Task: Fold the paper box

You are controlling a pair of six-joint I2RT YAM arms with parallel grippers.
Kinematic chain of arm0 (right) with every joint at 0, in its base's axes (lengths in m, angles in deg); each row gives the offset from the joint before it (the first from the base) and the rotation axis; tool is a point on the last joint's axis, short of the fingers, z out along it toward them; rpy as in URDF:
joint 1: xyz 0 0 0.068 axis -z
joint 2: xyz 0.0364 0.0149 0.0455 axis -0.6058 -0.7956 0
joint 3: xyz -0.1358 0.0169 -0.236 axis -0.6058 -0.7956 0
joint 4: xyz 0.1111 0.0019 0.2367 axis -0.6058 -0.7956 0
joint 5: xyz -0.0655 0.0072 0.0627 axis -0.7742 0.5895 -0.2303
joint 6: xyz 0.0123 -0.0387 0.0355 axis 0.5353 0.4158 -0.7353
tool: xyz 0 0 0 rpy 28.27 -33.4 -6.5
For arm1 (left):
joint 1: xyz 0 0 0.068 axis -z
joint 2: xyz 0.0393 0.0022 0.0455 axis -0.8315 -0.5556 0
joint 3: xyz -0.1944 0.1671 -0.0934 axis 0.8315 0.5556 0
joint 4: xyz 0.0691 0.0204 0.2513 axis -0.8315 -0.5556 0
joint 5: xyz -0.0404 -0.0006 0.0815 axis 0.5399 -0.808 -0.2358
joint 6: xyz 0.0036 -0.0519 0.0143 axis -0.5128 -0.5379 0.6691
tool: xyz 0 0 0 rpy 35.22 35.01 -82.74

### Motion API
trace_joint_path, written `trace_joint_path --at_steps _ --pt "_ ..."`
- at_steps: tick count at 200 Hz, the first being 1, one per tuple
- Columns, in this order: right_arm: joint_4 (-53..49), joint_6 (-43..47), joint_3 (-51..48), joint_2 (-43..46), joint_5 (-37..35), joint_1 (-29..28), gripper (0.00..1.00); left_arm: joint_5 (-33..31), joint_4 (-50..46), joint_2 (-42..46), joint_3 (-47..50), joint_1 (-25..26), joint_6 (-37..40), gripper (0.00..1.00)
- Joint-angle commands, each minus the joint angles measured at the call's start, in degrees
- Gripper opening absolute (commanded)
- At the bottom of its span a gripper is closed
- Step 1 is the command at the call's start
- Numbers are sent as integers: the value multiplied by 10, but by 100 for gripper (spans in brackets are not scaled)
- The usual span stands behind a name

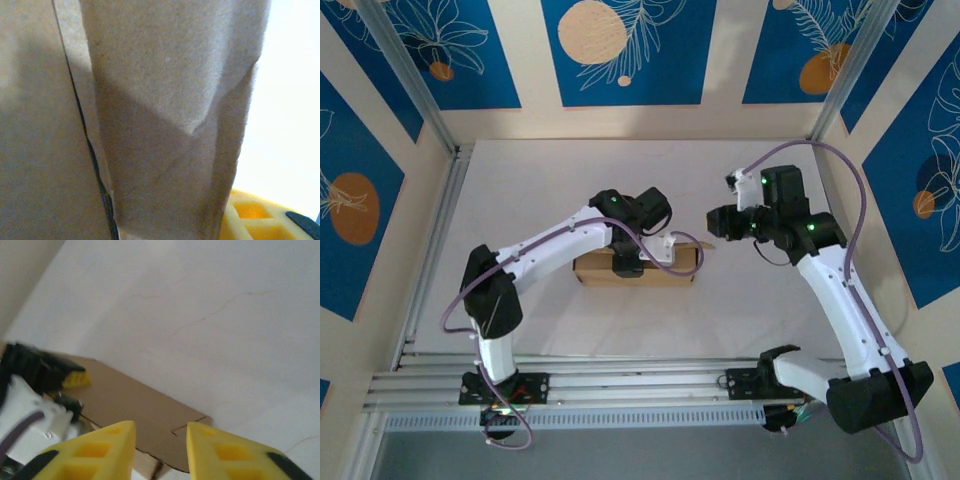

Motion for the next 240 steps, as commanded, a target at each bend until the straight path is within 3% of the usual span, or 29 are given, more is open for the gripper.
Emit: trace_joint_path --at_steps 1,29,51,76,240 --pt "-13 -210 21 -12 111 37 0 44 -15 -24 0 4 -3 43" --pt "78 -417 -26 -11 188 13 0 38 -10 -26 1 4 -5 45" --pt "101 -475 -34 -20 176 -27 0 36 -9 -27 0 4 -6 47" --pt "72 -469 -29 -39 147 -63 0 33 -7 -27 2 4 -7 47" --pt "22 -431 -174 -17 71 -119 0 31 1 -18 5 3 -9 52"
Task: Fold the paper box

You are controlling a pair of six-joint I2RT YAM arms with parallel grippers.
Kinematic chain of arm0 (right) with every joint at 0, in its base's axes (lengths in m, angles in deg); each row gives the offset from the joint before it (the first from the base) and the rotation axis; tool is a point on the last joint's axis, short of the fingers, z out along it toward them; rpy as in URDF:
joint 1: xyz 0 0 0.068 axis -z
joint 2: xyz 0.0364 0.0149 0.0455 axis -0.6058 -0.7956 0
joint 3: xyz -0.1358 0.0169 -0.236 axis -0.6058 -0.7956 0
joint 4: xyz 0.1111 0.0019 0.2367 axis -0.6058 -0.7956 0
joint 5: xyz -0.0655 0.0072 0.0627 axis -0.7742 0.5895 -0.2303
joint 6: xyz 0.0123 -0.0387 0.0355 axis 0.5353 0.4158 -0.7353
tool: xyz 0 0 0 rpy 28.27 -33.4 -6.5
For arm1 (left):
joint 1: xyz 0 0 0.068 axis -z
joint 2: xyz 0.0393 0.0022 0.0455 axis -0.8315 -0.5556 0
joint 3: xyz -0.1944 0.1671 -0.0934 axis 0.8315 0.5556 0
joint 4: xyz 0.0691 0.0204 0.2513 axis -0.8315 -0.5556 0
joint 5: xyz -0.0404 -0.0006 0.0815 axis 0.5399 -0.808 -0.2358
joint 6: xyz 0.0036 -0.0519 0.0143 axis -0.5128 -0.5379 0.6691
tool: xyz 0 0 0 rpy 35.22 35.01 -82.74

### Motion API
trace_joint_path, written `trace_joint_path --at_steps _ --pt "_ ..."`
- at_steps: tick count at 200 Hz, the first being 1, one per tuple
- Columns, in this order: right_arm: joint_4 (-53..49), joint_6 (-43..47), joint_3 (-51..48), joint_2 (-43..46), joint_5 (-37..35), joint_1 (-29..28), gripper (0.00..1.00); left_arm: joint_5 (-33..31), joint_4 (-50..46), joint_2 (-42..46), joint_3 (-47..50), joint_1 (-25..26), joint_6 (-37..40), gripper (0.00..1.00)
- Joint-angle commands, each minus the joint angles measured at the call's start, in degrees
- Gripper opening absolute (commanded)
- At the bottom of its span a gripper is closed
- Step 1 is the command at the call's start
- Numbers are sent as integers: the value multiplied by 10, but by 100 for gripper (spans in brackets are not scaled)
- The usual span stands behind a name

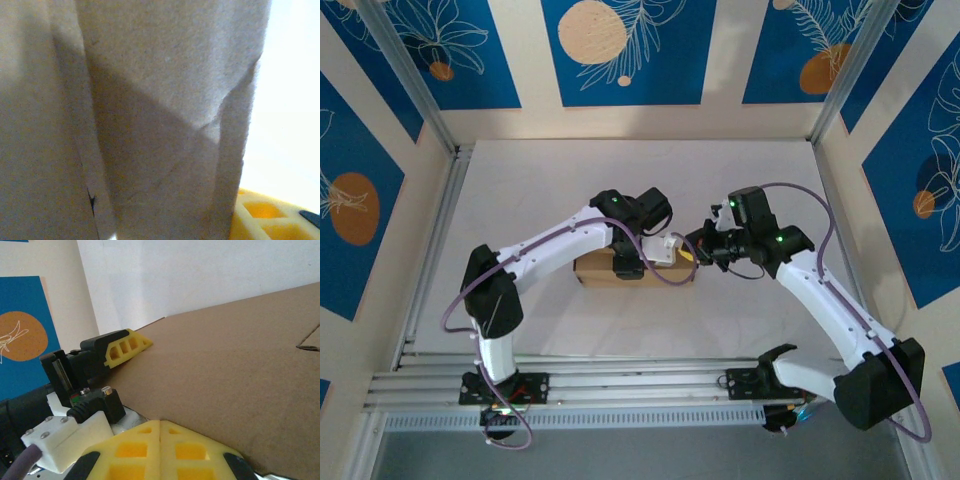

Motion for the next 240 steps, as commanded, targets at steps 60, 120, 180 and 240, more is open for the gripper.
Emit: trace_joint_path --at_steps 60,120,180,240 --pt "-61 18 20 -4 -14 1 0 38 -4 -22 3 3 -12 51" --pt "-23 -73 63 -20 -32 42 0 39 -2 -18 7 3 -13 51" --pt "-53 -108 66 -40 -117 -15 0 40 -2 -21 3 3 -16 51" --pt "-99 -98 11 -36 -148 -41 0 39 0 -19 2 2 -17 51"
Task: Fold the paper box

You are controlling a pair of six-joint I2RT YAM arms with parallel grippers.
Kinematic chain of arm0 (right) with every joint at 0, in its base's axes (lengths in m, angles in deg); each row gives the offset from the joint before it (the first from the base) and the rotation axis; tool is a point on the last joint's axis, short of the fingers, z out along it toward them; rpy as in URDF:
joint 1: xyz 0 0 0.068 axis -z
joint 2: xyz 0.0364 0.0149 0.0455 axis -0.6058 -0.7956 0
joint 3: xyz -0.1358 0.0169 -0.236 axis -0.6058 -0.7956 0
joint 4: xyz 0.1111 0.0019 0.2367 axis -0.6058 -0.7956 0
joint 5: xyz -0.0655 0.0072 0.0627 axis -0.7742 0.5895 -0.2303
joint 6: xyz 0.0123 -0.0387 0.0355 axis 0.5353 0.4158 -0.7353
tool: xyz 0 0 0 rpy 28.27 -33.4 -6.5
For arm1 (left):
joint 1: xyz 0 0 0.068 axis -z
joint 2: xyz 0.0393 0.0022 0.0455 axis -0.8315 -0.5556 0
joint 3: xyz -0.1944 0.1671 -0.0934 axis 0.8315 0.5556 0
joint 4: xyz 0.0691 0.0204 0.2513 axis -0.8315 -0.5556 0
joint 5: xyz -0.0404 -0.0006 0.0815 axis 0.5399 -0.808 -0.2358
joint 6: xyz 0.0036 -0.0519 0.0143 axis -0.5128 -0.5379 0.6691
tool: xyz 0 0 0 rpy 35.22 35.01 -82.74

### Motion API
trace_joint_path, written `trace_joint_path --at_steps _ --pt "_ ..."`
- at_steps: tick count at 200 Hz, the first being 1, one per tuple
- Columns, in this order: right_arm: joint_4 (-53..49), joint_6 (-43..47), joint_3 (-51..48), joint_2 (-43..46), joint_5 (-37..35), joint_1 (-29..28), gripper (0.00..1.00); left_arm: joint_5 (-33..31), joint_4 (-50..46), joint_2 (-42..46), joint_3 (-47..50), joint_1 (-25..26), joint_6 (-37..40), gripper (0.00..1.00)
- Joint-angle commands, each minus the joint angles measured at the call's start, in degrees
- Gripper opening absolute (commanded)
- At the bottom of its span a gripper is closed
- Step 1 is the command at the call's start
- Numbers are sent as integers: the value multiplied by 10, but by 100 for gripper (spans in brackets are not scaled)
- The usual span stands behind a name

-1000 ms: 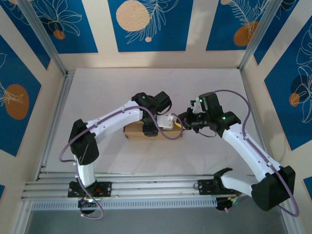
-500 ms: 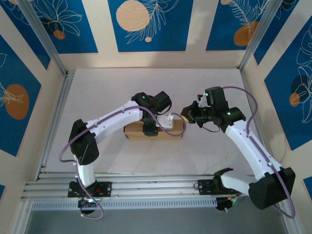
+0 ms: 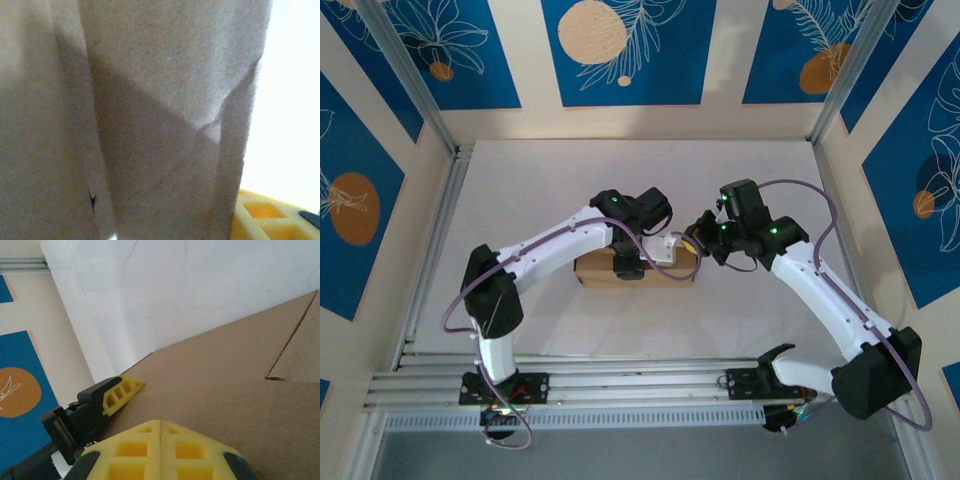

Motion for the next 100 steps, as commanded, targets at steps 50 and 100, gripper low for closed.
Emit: trace_joint_path --at_steps 50,100 --pt "-70 -1 -69 -2 -39 -27 0 37 4 -17 1 1 -17 56" --pt "-71 15 5 -25 -46 -13 0 44 1 -13 -6 0 -20 66"
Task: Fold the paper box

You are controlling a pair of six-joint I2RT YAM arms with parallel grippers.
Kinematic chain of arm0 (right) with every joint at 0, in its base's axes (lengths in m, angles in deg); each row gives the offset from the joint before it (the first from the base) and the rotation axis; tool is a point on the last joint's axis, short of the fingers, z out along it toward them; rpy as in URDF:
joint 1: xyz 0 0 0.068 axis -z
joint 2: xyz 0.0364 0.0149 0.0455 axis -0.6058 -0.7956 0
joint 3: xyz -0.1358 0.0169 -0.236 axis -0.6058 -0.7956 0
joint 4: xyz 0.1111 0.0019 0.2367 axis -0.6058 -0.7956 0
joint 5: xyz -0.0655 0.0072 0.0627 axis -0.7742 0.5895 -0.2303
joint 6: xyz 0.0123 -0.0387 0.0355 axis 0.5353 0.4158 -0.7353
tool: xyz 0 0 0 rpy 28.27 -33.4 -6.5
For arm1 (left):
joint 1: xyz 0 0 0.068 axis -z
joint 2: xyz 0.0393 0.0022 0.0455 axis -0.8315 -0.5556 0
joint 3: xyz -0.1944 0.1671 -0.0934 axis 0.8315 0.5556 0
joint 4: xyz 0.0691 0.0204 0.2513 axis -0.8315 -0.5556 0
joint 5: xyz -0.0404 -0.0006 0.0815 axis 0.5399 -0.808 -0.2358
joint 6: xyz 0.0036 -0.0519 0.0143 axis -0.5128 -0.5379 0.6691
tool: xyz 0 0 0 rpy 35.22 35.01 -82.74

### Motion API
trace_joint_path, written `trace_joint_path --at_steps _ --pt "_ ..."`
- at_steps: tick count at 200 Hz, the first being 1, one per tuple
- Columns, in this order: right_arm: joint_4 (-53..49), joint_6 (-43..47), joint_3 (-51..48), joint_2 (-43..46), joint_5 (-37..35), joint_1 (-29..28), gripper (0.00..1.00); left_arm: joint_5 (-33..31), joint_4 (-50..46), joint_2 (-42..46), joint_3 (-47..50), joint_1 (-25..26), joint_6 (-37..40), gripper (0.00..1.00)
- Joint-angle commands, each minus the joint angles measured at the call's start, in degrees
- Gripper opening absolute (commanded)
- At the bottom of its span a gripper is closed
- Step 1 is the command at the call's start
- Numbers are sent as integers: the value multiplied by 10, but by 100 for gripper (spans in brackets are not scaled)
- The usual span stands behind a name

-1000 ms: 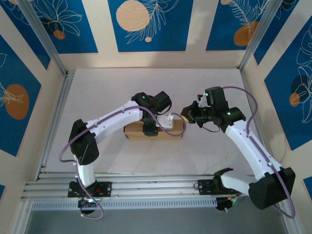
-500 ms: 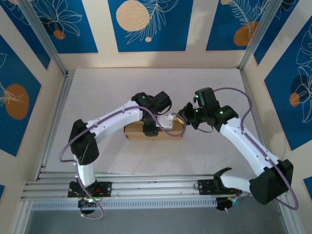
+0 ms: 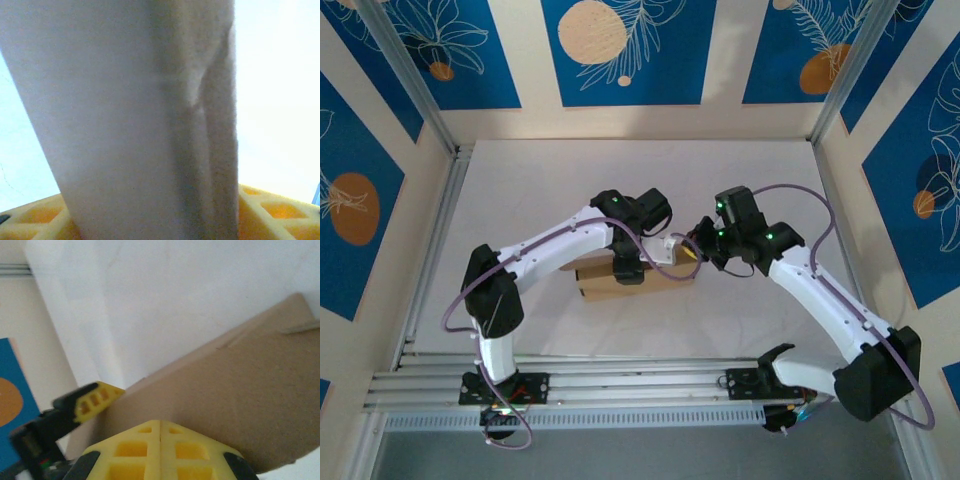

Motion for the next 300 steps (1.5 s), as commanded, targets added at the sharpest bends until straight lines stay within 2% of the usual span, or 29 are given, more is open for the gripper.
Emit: trace_joint_path --at_steps 1,47,135,163,178,193,217,249,260,277,300 --pt "-71 15 29 -24 -9 1 0 29 7 -11 -6 0 -14 66" --pt "-68 19 56 -49 -2 4 0 34 11 2 -8 -2 -18 70" --pt "-78 7 -57 -57 -44 -28 0 50 44 32 29 -7 -27 69" --pt "-70 18 -36 -54 -30 -17 0 50 44 32 34 -10 -27 67" --pt "-51 34 -6 -49 0 -7 1 50 44 31 37 -11 -26 66" --pt "-14 70 27 -47 62 9 11 50 44 31 37 -12 -26 66" --pt "-42 122 99 -46 79 40 31 48 39 32 34 -13 -22 65" --pt "-38 184 125 -23 141 117 49 48 37 30 21 -14 -21 65" --pt "-51 240 140 -18 132 125 49 51 37 31 18 -15 -21 65" --pt "-75 347 155 -14 76 124 48 55 36 29 11 -16 -19 64" --pt "-19 567 110 42 32 106 49 62 37 25 5 -18 -19 62"
